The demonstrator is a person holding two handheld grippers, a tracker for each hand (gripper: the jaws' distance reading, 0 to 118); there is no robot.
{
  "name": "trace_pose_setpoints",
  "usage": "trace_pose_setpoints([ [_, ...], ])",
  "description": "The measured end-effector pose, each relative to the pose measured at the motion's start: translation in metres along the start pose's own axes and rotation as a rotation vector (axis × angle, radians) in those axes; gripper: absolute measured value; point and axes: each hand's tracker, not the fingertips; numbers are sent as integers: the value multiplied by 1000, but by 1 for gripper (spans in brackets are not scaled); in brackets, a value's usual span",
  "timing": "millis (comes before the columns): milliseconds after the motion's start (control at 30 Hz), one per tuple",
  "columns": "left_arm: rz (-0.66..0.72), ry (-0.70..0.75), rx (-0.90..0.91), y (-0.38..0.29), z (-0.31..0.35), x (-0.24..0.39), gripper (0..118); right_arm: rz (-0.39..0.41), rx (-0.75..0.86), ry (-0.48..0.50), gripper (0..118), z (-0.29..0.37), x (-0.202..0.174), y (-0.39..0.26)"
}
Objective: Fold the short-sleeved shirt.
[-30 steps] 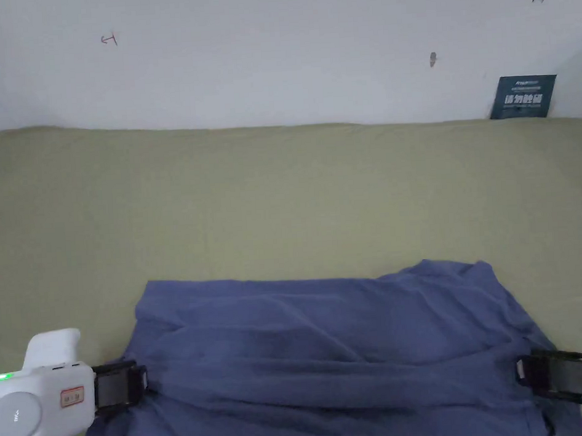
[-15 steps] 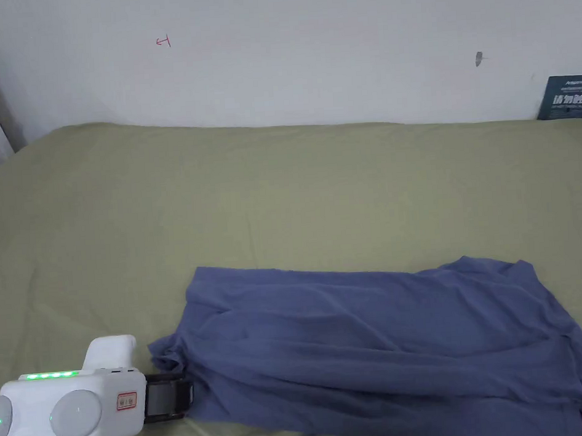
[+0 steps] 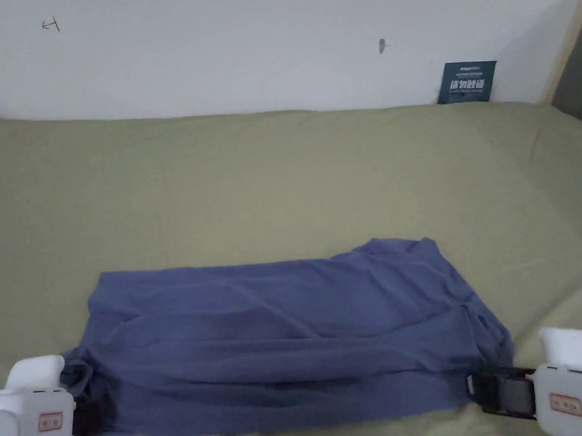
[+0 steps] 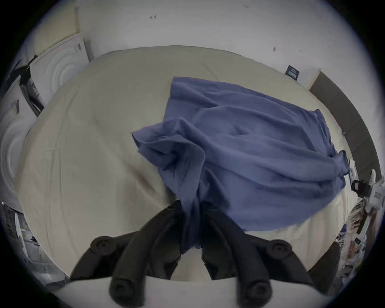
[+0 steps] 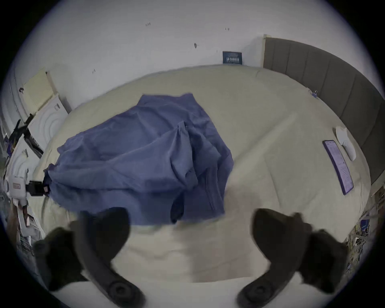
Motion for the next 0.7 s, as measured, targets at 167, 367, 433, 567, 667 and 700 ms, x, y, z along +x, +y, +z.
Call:
trace_pose_setpoints([
  [167,-28,15,5,-3,-2,3,17,19,-114,18,89,-33,-6,9],
  [367,-8,14,19,-4,6,-2,17,70,-108,18,7,-28,-15,7],
  [433,-6,26,29,-4,11,-3,15,69,-103,21,7,-17,-13,6],
  [567,-11,22,47,-15,33,-5,14,51,-78,33,7,10,-5,-3],
  [667,-6,21,58,-34,54,-10,13,40,-71,46,7,35,-5,-21],
  [700,-2,20,60,-42,60,-12,13,34,-63,51,7,45,-3,-30],
])
